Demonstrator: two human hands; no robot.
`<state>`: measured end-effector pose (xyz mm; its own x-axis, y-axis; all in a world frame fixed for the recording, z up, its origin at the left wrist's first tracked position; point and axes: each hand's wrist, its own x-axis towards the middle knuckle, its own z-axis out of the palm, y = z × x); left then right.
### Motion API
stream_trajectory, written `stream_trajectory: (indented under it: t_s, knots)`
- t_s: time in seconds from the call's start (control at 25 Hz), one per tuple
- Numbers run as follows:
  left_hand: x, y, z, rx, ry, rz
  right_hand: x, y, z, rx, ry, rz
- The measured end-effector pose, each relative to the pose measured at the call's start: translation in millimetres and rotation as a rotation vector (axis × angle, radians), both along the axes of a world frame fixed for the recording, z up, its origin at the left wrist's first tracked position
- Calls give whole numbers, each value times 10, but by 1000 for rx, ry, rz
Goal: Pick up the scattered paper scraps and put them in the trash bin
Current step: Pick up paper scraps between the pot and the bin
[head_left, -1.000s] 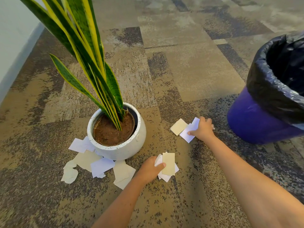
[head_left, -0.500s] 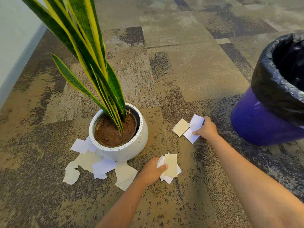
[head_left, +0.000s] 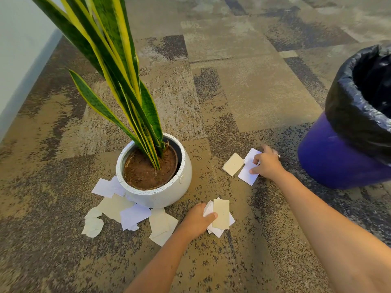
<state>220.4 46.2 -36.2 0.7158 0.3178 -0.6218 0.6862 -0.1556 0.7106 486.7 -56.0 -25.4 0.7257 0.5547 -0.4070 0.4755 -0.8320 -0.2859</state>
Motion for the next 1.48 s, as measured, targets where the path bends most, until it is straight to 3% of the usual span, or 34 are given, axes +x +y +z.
stream_trajectory:
  t_s: [0.12,0.32,0.6,0.76,0.84,1.12,1.32,1.48]
  knots:
    - [-1,4,-11,-7,1,4,14,40,3,-34,86,52]
    - [-1,9,-15,-16,1,4,-41,54,80,-10,63,-21]
    - [-10,19,1,-4,-12,-22,-2,-169,228,272,139,-173]
    - [-11,13,5,2,-18,-24,73,-202,375,409,532,-347]
    - [-8,14,1,6,-20,-24,30,-96,390,389,596,-344]
    - [-3,8,-12,36,1,-25,-475,398,250,394,497,-132]
    - [-5,2,10,66,-4,-35,-729,596,174,286,354,186]
    - [-20,-2,24,43,-12,-23,-866,831,100,306,293,173]
